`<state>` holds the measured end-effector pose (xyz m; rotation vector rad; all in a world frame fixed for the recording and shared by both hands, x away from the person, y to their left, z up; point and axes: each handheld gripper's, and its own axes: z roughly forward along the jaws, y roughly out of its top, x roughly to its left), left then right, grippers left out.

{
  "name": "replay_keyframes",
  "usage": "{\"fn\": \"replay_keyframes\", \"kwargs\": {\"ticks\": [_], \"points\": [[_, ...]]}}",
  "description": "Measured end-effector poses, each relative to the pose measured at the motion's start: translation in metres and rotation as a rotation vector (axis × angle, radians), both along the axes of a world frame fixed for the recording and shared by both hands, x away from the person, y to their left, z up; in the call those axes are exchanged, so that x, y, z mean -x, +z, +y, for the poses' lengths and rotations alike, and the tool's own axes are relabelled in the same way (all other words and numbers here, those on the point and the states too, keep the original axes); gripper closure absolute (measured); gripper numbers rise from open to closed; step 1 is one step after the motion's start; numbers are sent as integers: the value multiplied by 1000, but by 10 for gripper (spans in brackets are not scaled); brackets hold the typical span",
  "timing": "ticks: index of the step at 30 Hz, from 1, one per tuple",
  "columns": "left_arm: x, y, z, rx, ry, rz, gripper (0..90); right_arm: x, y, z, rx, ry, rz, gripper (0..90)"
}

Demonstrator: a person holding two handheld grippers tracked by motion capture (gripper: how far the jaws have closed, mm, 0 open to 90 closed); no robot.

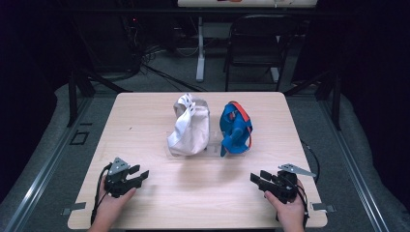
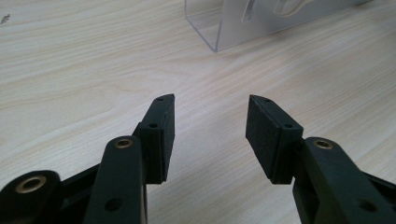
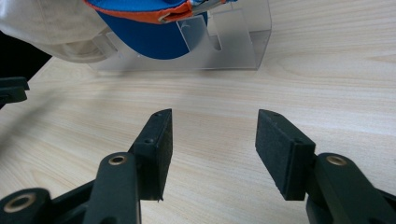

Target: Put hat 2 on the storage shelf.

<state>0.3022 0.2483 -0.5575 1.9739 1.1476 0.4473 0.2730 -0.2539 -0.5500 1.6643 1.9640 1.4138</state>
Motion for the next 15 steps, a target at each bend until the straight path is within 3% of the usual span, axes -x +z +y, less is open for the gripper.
{"fn": "replay_keyframes", "kwargs": {"ticks": [4,15], "points": [[0,-1,-3,4,-9,8,527,0,-2,4,49,-18,-11,466],[3,-1,-16,-2,-38,-3,519,0,-4,5,44,-18,-12,457]]}}
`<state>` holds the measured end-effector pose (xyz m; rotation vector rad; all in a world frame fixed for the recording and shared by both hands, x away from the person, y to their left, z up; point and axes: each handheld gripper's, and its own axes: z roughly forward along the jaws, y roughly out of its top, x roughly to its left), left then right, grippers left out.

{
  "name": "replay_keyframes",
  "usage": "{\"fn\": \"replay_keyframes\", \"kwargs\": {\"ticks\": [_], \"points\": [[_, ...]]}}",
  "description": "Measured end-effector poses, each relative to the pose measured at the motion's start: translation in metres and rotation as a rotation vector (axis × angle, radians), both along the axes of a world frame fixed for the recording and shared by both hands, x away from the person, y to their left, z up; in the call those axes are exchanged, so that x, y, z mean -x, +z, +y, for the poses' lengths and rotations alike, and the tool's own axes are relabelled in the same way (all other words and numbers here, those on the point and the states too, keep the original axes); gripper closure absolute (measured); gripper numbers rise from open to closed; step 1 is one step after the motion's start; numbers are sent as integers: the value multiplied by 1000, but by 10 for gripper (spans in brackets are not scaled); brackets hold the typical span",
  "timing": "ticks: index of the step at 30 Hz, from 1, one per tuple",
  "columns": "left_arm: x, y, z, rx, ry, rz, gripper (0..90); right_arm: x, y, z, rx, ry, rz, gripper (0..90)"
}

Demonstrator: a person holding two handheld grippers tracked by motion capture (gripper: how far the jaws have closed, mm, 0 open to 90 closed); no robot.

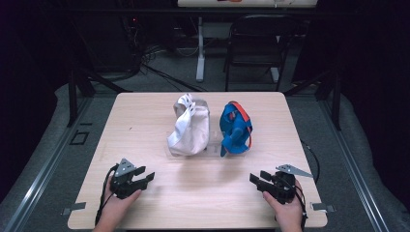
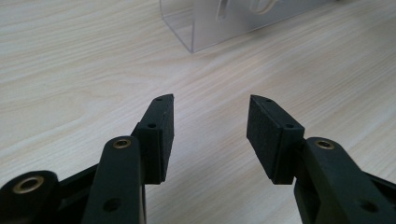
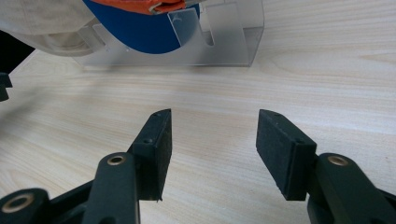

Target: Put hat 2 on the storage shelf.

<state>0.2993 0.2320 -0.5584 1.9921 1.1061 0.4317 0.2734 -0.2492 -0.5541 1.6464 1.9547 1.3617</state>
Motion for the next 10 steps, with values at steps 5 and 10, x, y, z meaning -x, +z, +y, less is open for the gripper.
{"fn": "replay_keyframes", "kwargs": {"ticks": [5,10], "points": [[5,9,-15,43,-24,-29,517,0,1,-2,8,-14,-5,457],[9,27,-52,35,-130,-70,522,0,0,-6,-8,-23,-1,448]]}}
